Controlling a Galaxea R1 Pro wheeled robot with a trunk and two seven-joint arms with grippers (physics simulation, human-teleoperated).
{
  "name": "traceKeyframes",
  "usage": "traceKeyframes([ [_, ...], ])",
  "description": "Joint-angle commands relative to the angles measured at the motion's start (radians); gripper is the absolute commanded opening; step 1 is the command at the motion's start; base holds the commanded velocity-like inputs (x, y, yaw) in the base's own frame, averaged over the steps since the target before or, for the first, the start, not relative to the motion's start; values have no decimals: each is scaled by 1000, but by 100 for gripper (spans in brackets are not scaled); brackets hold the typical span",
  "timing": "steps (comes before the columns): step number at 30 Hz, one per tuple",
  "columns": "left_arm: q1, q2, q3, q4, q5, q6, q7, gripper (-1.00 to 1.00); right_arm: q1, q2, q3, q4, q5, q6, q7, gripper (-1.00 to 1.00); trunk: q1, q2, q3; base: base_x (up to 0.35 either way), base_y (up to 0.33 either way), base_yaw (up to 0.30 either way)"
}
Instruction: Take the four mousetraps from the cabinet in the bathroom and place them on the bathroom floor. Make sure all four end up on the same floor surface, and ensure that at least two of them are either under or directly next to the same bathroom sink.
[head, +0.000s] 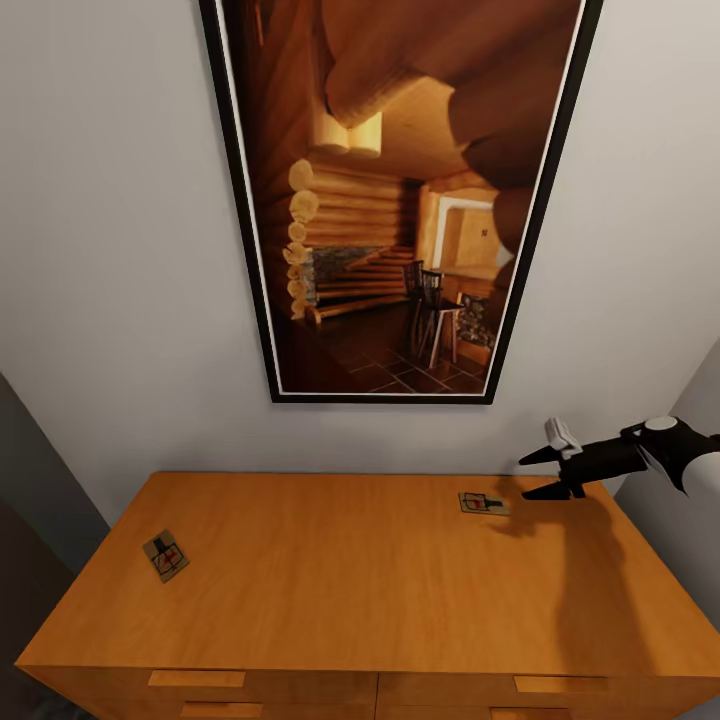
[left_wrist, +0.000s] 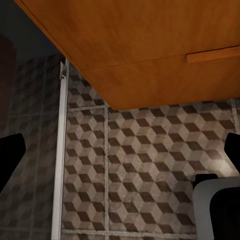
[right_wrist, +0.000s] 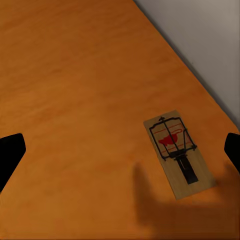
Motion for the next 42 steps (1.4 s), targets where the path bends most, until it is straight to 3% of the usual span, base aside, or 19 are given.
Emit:
traceKeyframes([
  [1, -2, 0, -9, 3, 2, -5, 6, 100, 2, -1, -4, -1, 6, -9, 0, 100, 1, -2, -2, 0, 0, 0],
  [10, -2, 0, -9, 3, 2, -4, 6, 100, 15, -2, -3, -1, 19, -10, -97, 100, 1, -2, -2, 0, 0, 0],
  [13, -2, 0, -9, 2, 2, -4, 6, 100, 17, -2, 0, -2, 43, -11, -125, 100, 1, -2, -2, 0, 0, 0],
  [16, -2, 0, -9, 2, 2, -4, 5, 100, 17, -2, 1, -2, 95, -11, -134, 100, 1, -2, -2, 0, 0, 0],
  [20, -2, -1, -9, 2, 2, -4, 5, 100, 18, -1, 1, -6, 203, -10, -146, 100, 1, -2, -2, 0, 0, 0],
  [24, -2, -1, -9, 2, 2, -5, 5, 100, 18, 1, 1, -8, 256, -10, -182, 100, 1, -2, -2, 0, 0, 0],
  [30, -2, -8, -9, 2, 2, -5, 5, 100, 18, 5, 2, -9, 273, -9, -234, 100, 1, -2, -2, 0, 0, 0],
  [42, -2, -12, -9, 2, 2, -4, 5, 100, 18, 6, 2, -17, 276, -9, -244, 100, 1, -2, -2, 0, 0, 0],
])
